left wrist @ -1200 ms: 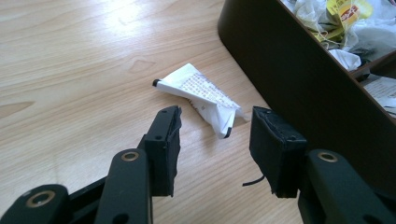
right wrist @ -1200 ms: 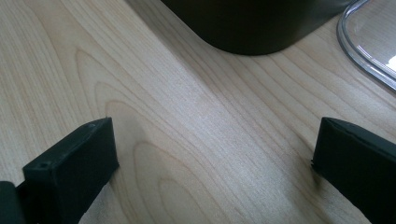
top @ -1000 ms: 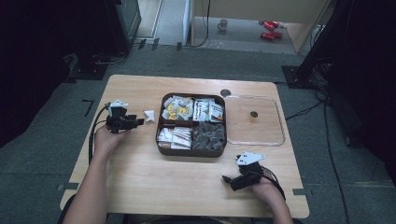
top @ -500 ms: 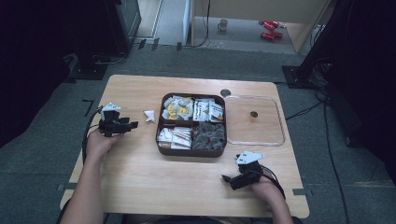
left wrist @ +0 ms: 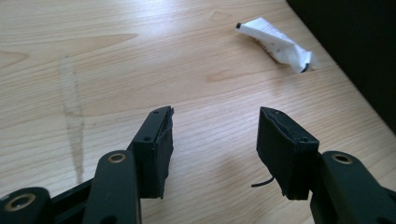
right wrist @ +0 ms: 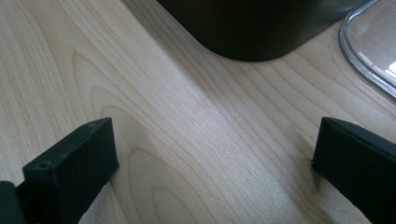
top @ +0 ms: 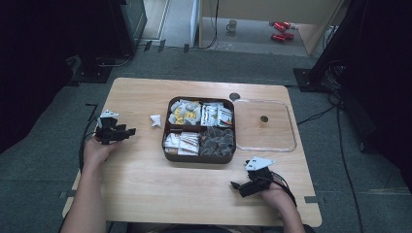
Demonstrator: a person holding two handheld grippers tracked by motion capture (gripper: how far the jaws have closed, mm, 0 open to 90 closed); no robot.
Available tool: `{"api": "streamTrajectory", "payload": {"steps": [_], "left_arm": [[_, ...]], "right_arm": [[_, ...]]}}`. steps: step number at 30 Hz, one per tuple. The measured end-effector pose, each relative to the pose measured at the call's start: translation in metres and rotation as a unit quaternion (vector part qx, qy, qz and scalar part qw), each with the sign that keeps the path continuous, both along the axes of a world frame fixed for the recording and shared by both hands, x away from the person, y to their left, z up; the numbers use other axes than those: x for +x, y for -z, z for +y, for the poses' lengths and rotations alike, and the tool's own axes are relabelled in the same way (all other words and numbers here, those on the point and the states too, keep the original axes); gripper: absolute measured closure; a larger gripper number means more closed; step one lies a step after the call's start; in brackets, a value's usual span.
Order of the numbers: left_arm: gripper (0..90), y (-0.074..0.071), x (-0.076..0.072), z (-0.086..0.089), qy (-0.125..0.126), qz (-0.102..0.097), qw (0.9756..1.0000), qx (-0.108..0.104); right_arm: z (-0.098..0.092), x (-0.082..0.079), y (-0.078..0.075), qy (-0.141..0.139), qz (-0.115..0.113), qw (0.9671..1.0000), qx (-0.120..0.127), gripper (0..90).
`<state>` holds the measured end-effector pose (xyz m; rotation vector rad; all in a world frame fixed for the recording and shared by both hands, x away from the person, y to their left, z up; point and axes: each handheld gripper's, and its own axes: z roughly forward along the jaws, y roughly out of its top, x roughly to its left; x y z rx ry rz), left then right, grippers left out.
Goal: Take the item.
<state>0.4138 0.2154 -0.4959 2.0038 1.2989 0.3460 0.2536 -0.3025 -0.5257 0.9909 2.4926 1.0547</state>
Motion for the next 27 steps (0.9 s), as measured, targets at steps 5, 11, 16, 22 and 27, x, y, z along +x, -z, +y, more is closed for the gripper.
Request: {"api": "streamTrajectory", "payload": {"steps": [5, 11, 16, 22, 27], "left_arm": [[46.7, 0.005, 0.001, 0.006, -0.023, 0.006, 0.9990, 0.038], [45.4, 0.007, 0.002, 0.008, -0.023, -0.001, 0.9989, 0.040], [40.0, 0.010, 0.000, 0.007, -0.021, -0.021, 0.9970, 0.072], [32.8, 0.013, -0.001, 0.008, -0.033, -0.031, 0.9966, 0.068], [23.3, 0.018, -0.002, 0.004, -0.048, -0.046, 0.9958, 0.062]], "right_arm": [[0.000, 0.000, 0.000, 0.000, 0.000, 1.0000, 0.000, 0.0], [0.000, 0.000, 0.000, 0.000, -0.001, 1.0000, 0.000, 0.0], [0.000, 0.001, 0.000, 0.000, -0.001, 1.0000, 0.000, 0.0], [0.000, 0.001, 0.000, 0.000, -0.001, 1.0000, 0.000, 0.0], [0.001, 0.001, 0.000, 0.000, 0.000, 1.0000, -0.001, 0.0]]}}
